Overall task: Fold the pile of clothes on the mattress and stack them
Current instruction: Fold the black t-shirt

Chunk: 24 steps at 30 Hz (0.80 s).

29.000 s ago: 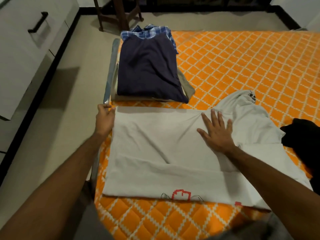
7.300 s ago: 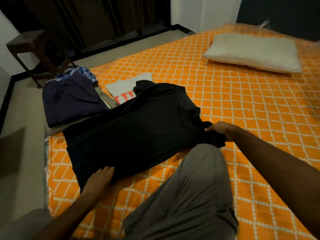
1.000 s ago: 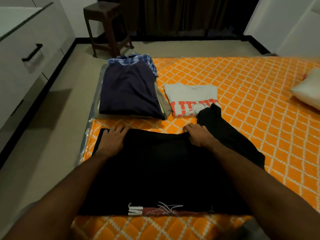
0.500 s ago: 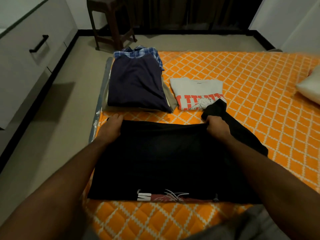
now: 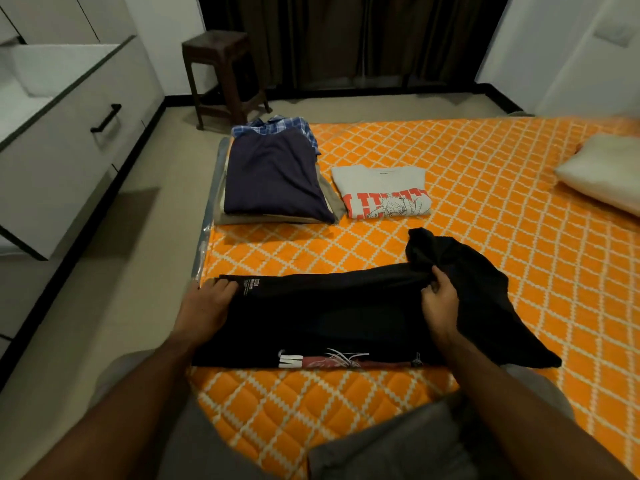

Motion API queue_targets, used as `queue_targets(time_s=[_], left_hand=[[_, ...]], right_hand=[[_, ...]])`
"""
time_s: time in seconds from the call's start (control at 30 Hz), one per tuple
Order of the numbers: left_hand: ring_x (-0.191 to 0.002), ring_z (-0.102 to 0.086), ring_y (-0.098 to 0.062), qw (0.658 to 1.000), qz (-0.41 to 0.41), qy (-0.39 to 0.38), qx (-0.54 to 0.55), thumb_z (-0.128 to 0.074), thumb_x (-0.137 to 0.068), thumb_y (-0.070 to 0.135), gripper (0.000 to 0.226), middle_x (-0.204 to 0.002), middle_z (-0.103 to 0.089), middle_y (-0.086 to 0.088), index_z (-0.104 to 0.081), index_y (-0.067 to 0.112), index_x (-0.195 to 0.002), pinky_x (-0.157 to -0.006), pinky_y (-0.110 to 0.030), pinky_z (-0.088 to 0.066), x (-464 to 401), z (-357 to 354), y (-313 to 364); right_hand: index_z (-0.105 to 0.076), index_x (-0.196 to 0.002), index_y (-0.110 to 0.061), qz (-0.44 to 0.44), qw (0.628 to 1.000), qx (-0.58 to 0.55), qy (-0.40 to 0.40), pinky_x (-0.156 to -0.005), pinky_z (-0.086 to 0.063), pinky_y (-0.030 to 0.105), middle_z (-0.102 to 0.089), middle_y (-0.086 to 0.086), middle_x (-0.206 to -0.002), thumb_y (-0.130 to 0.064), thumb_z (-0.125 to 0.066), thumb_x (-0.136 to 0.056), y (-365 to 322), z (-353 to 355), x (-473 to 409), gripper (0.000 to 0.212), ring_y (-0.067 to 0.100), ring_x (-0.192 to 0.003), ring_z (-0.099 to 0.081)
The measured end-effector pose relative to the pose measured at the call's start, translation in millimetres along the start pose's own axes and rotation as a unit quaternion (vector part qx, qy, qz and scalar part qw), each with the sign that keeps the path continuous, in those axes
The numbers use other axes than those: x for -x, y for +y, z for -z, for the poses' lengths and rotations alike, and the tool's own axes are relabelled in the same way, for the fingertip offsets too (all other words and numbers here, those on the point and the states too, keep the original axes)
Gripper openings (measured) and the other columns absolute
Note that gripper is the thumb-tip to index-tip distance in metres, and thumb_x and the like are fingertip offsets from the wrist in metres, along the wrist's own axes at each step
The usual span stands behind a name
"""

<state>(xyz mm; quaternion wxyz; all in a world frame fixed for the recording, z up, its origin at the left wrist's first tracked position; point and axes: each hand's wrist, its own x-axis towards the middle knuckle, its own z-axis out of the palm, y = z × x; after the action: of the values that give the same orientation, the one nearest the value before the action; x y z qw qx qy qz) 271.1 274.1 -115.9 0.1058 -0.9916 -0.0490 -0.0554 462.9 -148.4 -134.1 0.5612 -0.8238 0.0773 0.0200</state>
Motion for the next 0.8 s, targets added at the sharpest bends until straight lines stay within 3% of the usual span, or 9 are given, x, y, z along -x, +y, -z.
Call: queue_targets(time_s=[0.1,0.17,0.23,0.33,0.47,0.63,0.73,0.8], left_hand=[[-0.082,-0.064,-0.030,0.992,-0.019,-0.128,0.008,-0.076,-0.068,0.017,0.046,-0.093,-0.060,-0.004,-0.058,0.017,-0.110,-0.064,-0.042,-0.052,7.8,-4.7,-5.1],[-0.105,-0.060,-0.026,0.983,-0.006,-0.185,-0.007,-0.063,-0.082,0.034,0.044,-0.114,-0.057,-0.002,-0.054,0.021,-0.124,-0.083,-0.043,-0.049,-0.8,3.5,-3.7],[-0.121,-0.050,-0.024,0.977,-0.021,-0.204,-0.062,-0.051,-0.089,0.042,0.043,-0.128,-0.051,-0.001,-0.055,0.025,-0.127,-0.095,-0.043,-0.039,-14.5,14.0,2.5],[-0.116,-0.049,-0.026,0.986,-0.048,-0.141,-0.080,-0.050,-0.090,0.036,0.033,-0.125,-0.054,-0.003,-0.065,0.024,-0.117,-0.092,-0.045,-0.036,-33.6,24.2,25.1],[-0.109,-0.053,-0.025,0.985,-0.036,-0.125,0.114,-0.049,-0.095,0.029,0.023,-0.114,-0.054,-0.001,-0.060,0.023,-0.115,-0.086,-0.041,-0.038,-74.9,21.7,91.5],[-0.112,-0.057,-0.017,0.920,-0.055,-0.146,0.359,-0.057,-0.095,0.031,0.021,-0.115,-0.058,0.003,-0.060,0.026,-0.115,-0.095,-0.038,-0.046,-136.0,25.2,202.2],[-0.119,-0.056,-0.020,0.877,-0.019,-0.175,0.448,-0.064,-0.093,0.045,0.048,-0.127,-0.055,-0.002,-0.053,0.019,-0.131,-0.100,-0.039,-0.046,-171.9,31.7,265.6],[-0.124,-0.054,-0.023,0.849,0.018,-0.197,0.489,-0.070,-0.089,0.047,0.071,-0.136,-0.051,-0.007,-0.041,0.012,-0.144,-0.101,-0.038,-0.046,-194.2,33.2,298.0]], right_hand=[[-0.043,-0.150,-0.005,0.000,0.997,0.072,-0.038,-0.117,-0.036,0.044,-0.049,0.016,-0.148,0.003,-0.052,-0.092,11.6,2.0,14.9,0.059,0.032,-0.137,-0.046],[-0.047,-0.146,-0.002,0.011,0.989,0.135,-0.062,-0.116,-0.036,0.045,-0.048,0.019,-0.145,0.003,-0.053,-0.089,17.0,5.2,13.1,0.058,0.035,-0.136,-0.045],[-0.052,-0.142,-0.006,0.002,0.980,0.180,-0.079,-0.112,-0.040,0.051,-0.050,0.018,-0.141,-0.001,-0.054,-0.088,17.8,10.2,5.5,0.054,0.038,-0.132,-0.047],[-0.059,-0.136,-0.014,0.003,0.969,0.223,-0.110,-0.108,-0.043,0.054,-0.052,0.013,-0.138,-0.004,-0.053,-0.086,16.6,14.5,-4.6,0.052,0.035,-0.128,-0.050],[-0.064,-0.126,-0.014,0.043,0.975,0.191,-0.102,-0.106,-0.047,0.045,-0.048,0.006,-0.126,0.004,-0.048,-0.086,4.5,28.7,-16.8,0.047,0.026,-0.117,-0.057],[-0.067,-0.109,-0.012,0.050,0.988,0.142,-0.028,-0.092,-0.045,0.027,-0.052,0.007,-0.117,0.009,-0.047,-0.084,-8.4,50.9,-47.0,0.039,0.019,-0.102,-0.057],[-0.064,-0.107,-0.007,0.046,0.990,0.132,-0.011,-0.083,-0.043,0.028,-0.060,0.009,-0.112,0.011,-0.047,-0.083,-13.6,67.0,-81.5,0.034,0.020,-0.100,-0.058],[-0.061,-0.106,-0.003,0.042,0.991,0.130,-0.015,-0.081,-0.047,0.039,-0.061,0.009,-0.107,0.010,-0.047,-0.084,-18.0,75.1,-106.6,0.029,0.027,-0.100,-0.059]])
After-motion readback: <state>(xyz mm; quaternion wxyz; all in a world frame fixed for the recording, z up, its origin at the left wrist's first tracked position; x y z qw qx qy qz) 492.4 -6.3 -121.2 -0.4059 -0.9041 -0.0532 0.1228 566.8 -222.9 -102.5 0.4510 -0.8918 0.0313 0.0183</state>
